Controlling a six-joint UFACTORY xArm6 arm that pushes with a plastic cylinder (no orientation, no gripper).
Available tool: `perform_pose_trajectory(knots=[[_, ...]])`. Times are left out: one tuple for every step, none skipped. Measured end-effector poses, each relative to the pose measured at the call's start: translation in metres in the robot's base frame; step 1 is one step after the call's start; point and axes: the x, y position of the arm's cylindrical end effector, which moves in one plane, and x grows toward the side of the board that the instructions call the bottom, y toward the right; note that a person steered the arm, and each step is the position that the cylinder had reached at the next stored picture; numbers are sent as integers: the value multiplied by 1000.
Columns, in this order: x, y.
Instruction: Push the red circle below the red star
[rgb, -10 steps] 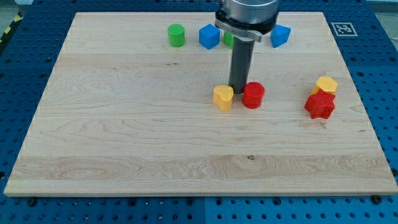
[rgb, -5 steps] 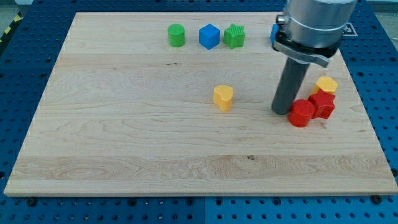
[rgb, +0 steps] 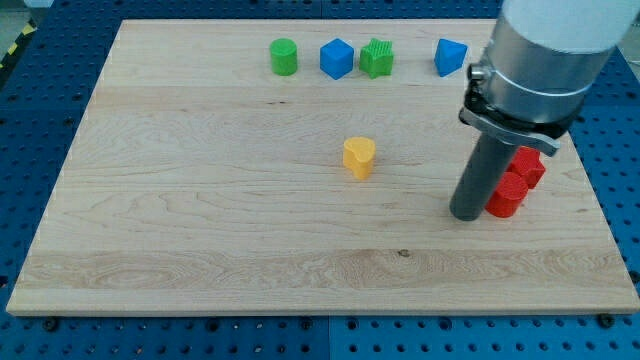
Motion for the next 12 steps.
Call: perform_pose_trajectory(knots=[[-25, -1], [-30, 5], [-30, 20], [-22, 25], [-8, 25], [2, 25], [5, 25], [7, 25], [8, 26], [8, 31], [8, 41], [8, 46]])
